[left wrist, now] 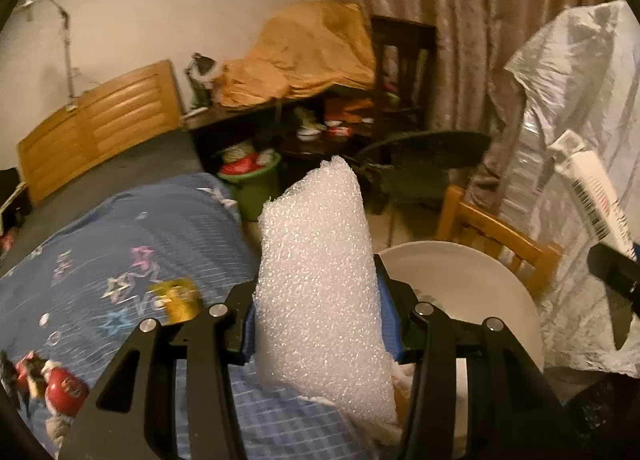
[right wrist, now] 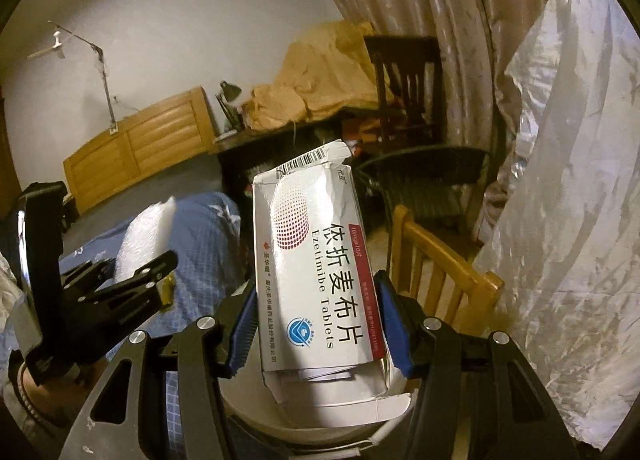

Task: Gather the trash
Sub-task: 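Lift and carry the bubble wrap and medicine box over the white bucket, then open both tools to drop the bubble wrap and medicine box into the bucket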

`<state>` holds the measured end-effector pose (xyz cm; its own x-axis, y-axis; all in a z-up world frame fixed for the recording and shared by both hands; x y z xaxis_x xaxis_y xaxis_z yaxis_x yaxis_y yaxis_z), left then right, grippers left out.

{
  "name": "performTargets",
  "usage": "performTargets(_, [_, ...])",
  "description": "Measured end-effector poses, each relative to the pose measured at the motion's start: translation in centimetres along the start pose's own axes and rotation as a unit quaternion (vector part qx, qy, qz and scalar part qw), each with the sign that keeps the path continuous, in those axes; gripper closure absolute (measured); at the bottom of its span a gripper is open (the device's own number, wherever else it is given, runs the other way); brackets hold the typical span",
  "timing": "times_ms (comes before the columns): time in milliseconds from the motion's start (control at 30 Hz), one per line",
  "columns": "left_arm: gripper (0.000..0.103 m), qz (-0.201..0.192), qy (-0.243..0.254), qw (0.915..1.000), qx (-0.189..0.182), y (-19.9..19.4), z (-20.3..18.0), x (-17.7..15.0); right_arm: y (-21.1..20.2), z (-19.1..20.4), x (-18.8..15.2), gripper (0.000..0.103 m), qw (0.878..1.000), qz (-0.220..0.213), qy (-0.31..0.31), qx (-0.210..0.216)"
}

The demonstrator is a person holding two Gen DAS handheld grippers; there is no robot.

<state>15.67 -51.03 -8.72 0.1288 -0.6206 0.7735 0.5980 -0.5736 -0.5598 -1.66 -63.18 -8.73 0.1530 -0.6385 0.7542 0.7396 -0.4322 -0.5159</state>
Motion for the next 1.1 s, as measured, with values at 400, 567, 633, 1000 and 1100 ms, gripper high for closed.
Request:
performTargets(400, [0.058, 0.024, 0.046, 0.9974, -0.049, 4.3, -3.9, -0.4, 4.3, -2.7, -2.1, 0.047, 0.997, 0.06, 0.033, -0.021])
performTargets(567, [0.058, 0.039, 0.058, 0.9952, -0.069, 5.4, -5.2, -1.4, 5.6, -2.9, -3.4, 0.047, 0.996, 0.077, 0.038, -0.022])
performTargets(633, [0.058, 0.042, 0.06, 0.9948, -0.071, 5.5, -5.4, -1.6, 6.1, -3.1, -4.0, 0.047, 0.995, 0.084, 0.041, -0.023])
performTargets(1000, [0.058, 0.05, 0.062, 0.9941, -0.074, 6.2, -5.8, -2.1, 7.9, -2.7, -4.8, 0.046, 0.995, 0.094, 0.043, -0.014])
performTargets(1100, [0.058, 0.053, 0.062, 0.994, -0.073, 6.6, -5.9, -2.3, 8.5, -2.3, -4.7, 0.043, 0.995, 0.093, 0.032, -0.015])
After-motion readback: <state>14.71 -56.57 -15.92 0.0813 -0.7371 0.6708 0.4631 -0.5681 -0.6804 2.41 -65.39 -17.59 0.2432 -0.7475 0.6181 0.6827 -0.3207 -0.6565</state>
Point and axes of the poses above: each gripper's, at about its wrist camera, not at the fingertips, and y roughly the way its jaws point, z to its left, x to its top, the point moved 10 cm from there along y, roughly the way its jaws point, and after that the axes turned 14 degrees about y, right-handed, at the moved point
